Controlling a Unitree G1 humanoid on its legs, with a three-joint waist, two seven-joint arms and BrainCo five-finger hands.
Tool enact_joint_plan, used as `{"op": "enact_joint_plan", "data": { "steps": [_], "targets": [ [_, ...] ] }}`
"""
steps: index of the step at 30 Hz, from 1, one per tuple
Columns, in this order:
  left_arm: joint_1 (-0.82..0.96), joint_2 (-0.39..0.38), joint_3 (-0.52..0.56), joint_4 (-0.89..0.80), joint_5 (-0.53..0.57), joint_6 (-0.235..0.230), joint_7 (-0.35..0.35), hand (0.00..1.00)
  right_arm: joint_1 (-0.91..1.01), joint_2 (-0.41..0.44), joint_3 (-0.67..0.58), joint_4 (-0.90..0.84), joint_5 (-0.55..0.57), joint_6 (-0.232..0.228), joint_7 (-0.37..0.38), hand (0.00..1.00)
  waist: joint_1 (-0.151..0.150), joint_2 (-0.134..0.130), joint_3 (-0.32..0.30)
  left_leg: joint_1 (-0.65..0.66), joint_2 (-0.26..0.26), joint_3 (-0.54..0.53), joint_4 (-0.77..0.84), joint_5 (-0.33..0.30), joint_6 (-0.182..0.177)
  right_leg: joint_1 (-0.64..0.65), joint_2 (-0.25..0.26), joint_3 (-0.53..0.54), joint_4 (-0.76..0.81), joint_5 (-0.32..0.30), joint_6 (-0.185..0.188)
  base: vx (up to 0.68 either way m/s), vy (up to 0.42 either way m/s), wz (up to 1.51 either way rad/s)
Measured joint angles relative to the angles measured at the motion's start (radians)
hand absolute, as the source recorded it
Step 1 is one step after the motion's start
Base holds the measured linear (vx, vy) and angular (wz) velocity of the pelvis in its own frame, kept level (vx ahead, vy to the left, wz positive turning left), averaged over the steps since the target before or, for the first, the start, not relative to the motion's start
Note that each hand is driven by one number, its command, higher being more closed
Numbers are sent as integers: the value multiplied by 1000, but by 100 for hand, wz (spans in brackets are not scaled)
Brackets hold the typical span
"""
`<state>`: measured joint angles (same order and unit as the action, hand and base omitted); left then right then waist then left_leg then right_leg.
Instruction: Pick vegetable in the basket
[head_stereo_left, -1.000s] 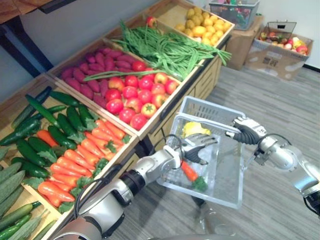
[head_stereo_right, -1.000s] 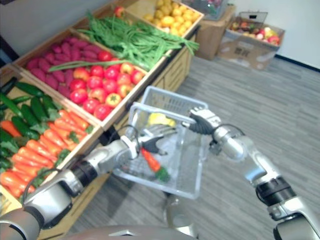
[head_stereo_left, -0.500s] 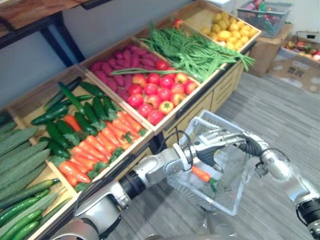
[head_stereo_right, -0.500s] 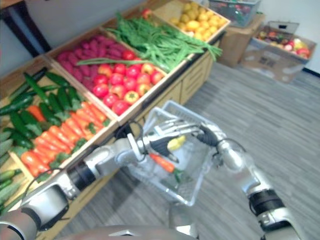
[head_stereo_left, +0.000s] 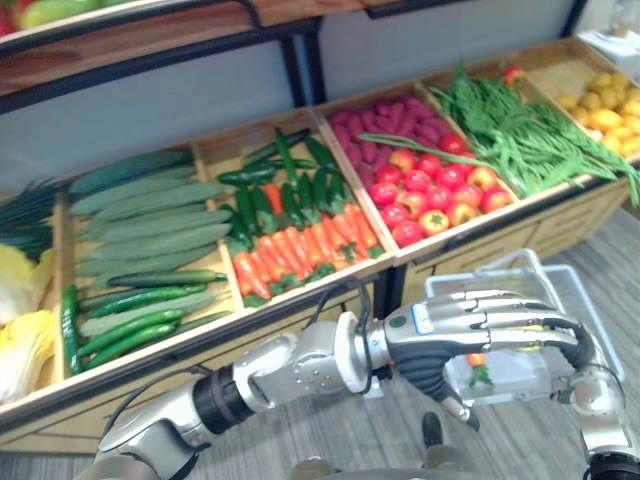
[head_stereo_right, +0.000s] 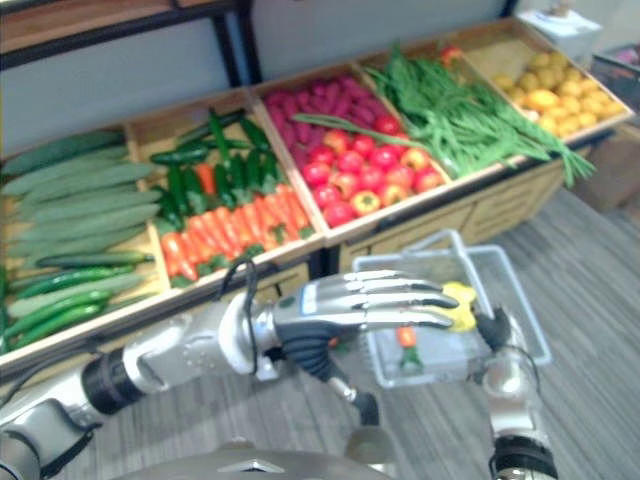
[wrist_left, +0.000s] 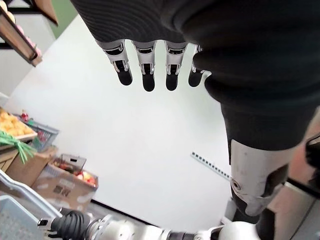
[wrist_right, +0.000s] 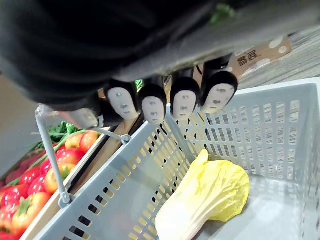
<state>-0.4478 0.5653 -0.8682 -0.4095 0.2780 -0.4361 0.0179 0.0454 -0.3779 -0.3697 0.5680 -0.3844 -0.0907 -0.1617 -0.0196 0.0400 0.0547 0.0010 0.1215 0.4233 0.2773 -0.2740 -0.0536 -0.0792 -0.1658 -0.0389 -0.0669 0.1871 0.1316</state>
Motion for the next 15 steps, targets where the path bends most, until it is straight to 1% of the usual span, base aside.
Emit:
{"op": "enact_joint_plan", "data": {
  "steps": [2,3,4,5,7,8,9,10,11,12,13,14,15],
  "targets": [
    [51,10,45,-36,0,-1,4,0,5,26,-64,39,27,4,-20,100,3,-16,-17,-1,-23,-39,-32,19,1,5,-21,-49,18,-13,1,-14,7,70],
    [88,17,88,-52,1,-1,13,0,15,46,-107,59,44,6,-40,100,5,-16,-23,0,-33,-70,-49,32,4,17,-31,-84,22,-14,2,-13,1,70],
    [140,25,151,-63,1,-1,23,0,27,61,-143,98,73,6,-54,100,14,-22,-33,-2,-41,-90,-67,45,6,18,-39,-114,29,-19,-6,-10,-3,66],
    [169,26,186,-66,1,-1,28,0,30,69,-155,120,85,7,-62,100,21,-23,-37,-4,-43,-102,-72,49,8,20,-41,-127,31,-23,-8,-9,-14,54],
    [289,16,335,-67,1,3,60,0,43,103,-189,188,124,8,-78,100,26,-34,-53,-18,-56,-138,-93,69,7,21,-49,-166,32,-40,-13,7,-40,51],
    [373,-8,438,-65,4,12,73,0,47,121,-205,234,133,8,-79,100,26,-41,-56,-19,-63,-159,-117,87,7,21,-51,-185,31,-47,-12,17,-52,46],
    [410,-27,485,-63,4,19,84,0,50,130,-214,258,149,10,-80,100,27,-44,-56,-19,-65,-168,-128,96,5,23,-51,-193,31,-51,-16,26,-60,54],
    [481,-75,574,-60,5,35,102,0,64,145,-224,304,164,16,-80,100,28,-49,-56,-19,-68,-191,-147,113,3,32,-51,-214,25,-58,-16,31,-65,50],
    [539,-131,658,-42,9,45,119,0,69,158,-236,358,173,19,-81,100,36,-54,-61,-18,-69,-206,-169,127,0,34,-48,-229,20,-63,-21,41,-79,44],
    [565,-164,699,-26,12,55,134,0,71,165,-243,385,189,21,-81,100,42,-57,-62,-19,-69,-213,-178,134,-2,34,-46,-233,16,-63,-21,39,-78,29],
    [602,-232,773,18,14,75,151,0,76,176,-254,429,198,23,-81,100,53,-60,-62,-19,-69,-222,-196,146,-3,34,-43,-242,11,-62,-21,28,-62,24],
    [636,-294,845,66,24,95,172,0,78,186,-254,465,199,28,-80,100,53,-60,-62,-19,-68,-231,-213,157,-5,34,-40,-253,7,-61,-19,29,-53,23],
    [648,-317,873,96,35,107,183,0,81,192,-255,476,199,36,-80,100,53,-60,-62,-18,-68,-237,-220,163,-5,34,-39,-257,4,-62,-19,28,-43,19]
  ]
}}
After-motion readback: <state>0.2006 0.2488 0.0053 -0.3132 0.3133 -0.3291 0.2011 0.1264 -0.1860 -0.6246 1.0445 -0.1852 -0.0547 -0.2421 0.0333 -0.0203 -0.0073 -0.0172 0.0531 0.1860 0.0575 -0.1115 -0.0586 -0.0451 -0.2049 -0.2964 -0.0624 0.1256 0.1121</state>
